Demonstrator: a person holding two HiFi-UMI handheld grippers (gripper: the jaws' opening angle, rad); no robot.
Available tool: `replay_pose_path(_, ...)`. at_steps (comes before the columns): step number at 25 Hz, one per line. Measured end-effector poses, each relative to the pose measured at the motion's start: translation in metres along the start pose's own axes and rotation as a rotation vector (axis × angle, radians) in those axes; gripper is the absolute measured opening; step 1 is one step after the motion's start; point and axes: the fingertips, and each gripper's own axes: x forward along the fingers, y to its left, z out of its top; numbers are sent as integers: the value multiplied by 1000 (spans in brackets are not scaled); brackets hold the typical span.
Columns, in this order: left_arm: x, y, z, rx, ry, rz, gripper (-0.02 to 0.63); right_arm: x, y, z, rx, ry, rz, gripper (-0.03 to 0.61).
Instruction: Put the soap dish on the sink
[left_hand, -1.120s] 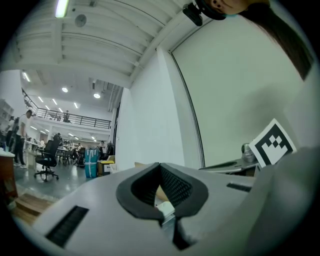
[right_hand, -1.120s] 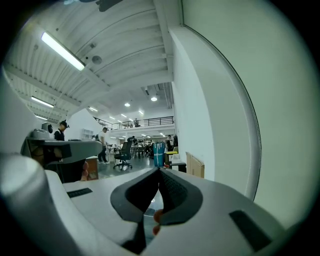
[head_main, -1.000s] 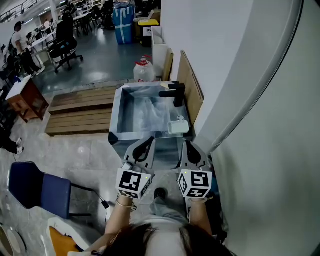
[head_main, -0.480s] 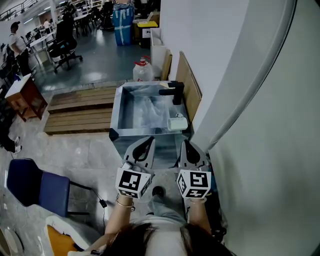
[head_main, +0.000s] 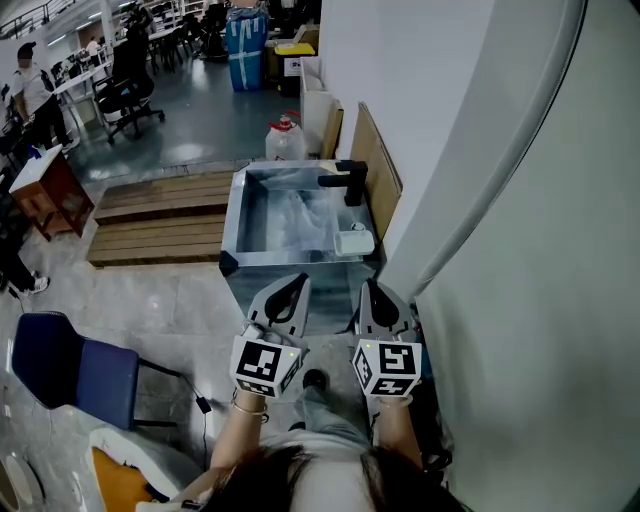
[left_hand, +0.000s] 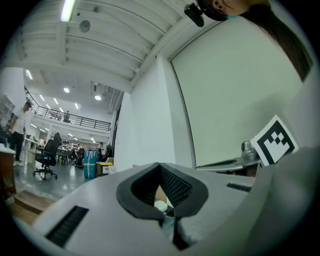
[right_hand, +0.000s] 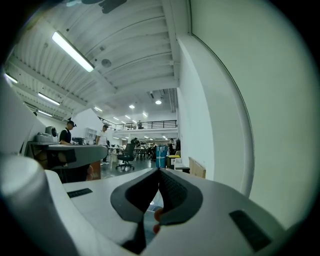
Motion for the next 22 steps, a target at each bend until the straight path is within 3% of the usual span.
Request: replay_pose_path(22,-24,-5,8,-23,-4,-19,8,-17,20,11,-59,-7,13,26)
